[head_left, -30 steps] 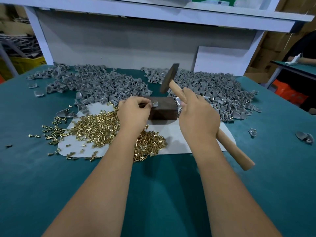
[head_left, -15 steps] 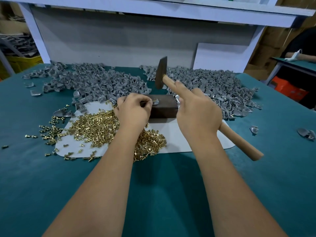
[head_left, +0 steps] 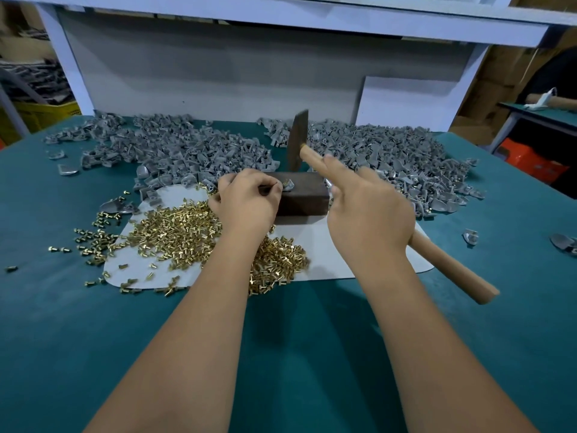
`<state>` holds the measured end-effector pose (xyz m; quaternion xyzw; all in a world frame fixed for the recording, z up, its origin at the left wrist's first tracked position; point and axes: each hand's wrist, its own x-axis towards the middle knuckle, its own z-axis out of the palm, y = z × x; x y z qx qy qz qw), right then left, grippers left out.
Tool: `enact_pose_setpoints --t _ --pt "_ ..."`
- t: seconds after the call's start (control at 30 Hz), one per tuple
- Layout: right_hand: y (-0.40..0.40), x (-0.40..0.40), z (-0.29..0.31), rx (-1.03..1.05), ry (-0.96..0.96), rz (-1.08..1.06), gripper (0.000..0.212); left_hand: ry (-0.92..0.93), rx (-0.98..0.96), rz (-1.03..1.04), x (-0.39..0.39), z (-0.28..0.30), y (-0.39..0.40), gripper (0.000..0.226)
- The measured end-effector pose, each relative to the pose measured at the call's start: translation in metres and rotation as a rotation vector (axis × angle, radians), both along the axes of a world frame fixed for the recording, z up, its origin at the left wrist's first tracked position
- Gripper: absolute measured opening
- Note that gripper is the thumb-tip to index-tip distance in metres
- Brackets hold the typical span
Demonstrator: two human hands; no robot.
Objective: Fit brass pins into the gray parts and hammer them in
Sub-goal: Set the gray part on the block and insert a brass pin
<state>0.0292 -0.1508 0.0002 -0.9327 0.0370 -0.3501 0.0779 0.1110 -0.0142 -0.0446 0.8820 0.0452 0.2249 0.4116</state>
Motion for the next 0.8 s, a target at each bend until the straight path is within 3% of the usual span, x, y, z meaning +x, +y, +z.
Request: enact_pose_setpoints --t 0.1,0.27,0.4,0.53,0.67,0.8 --pt "0.002 0.000 -0.003 -0.033 0.053 0.000 0.053 -0.003 0.015 0.003 0.002 -0.002 0.001 0.010" --pt "0.006 -0.001 -0.005 -0.004 -0.050 0.014 0.053 -0.038 0.069 0.053 0.001 -0.002 0.001 0.009" --pt "0.007 0.000 -0.007 -0.035 0.053 -0.006 0.054 -0.079 0.030 0.025 -0.002 -0.003 0.002 0.007" --pt "0.006 -0.003 -0.006 -0.014 -0.056 -0.023 0.055 -0.074 0.035 0.048 -0.003 -0.002 0.000 0.008" --pt "0.008 -0.001 -0.008 -0.048 0.040 -0.002 0.055 -0.066 0.029 0.028 -0.005 -0.001 0.001 0.008" --pt "0.012 -0.004 -0.007 -0.009 -0.099 -0.012 0.057 -0.057 0.063 0.040 -0.004 -0.001 -0.001 0.010"
